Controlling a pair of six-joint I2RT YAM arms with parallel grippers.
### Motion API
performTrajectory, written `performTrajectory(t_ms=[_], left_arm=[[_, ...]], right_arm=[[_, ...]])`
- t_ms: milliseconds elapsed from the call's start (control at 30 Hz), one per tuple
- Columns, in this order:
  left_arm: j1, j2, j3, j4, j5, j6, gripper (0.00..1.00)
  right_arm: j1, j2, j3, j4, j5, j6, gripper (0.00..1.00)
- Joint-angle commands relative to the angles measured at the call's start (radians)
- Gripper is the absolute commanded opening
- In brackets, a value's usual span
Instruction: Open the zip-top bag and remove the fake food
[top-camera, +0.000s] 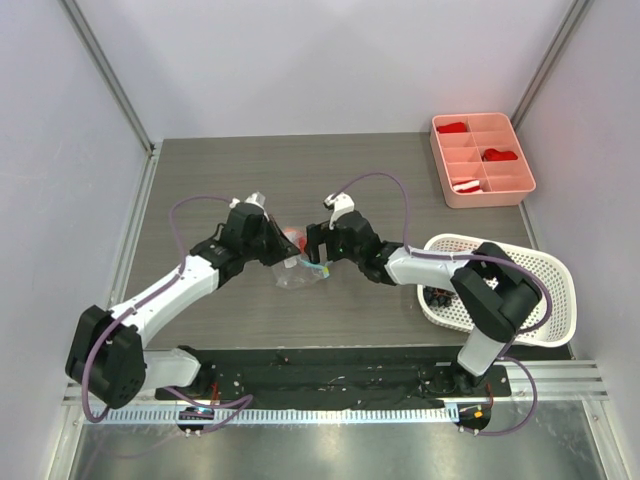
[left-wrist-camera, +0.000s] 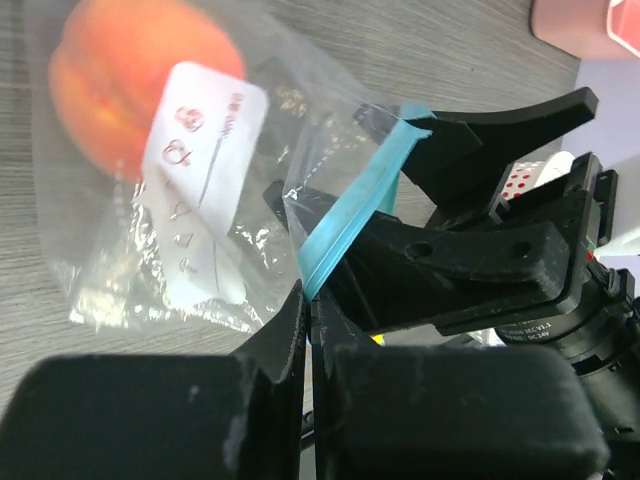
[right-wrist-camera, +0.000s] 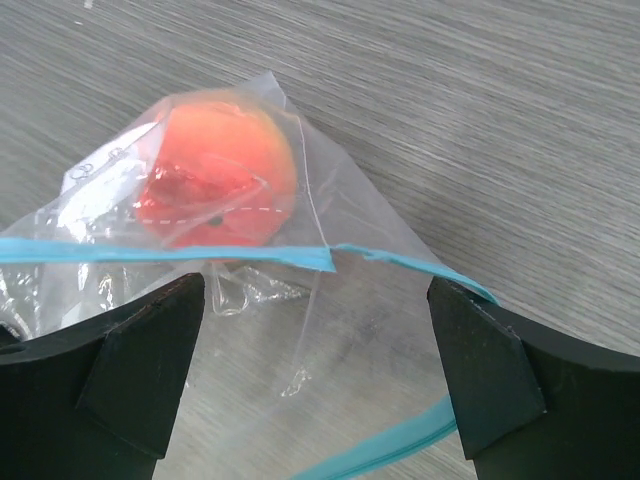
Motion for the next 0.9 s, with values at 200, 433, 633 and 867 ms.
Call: performTrajectory(t_ms=[200, 433, 633, 867], left_arm=[[-0.006, -0.02, -0.022, 0.246, 0.15, -0.054, 0.0], [-0.066, 0.085, 0.001, 0.509, 0.369, -0.175, 0.0], [-0.086, 0.05, -0.074, 0.561, 0.343, -0.264, 0.0], [-0.01, 0.018, -0.202, 0.398, 0.214, -0.246, 0.0]], right_arm=[[0.017, -0.028, 0.131, -0.1, -0.18, -0.033, 0.98], [0.015, -0.197, 0.071, -0.25, -0.112, -0.033, 0.98], [0.017, -0.297, 0.036, -0.348, -0.086, -0.03, 0.99], [0.017, -0.188, 0.057, -0.314, -0.067, -0.053, 1.0]])
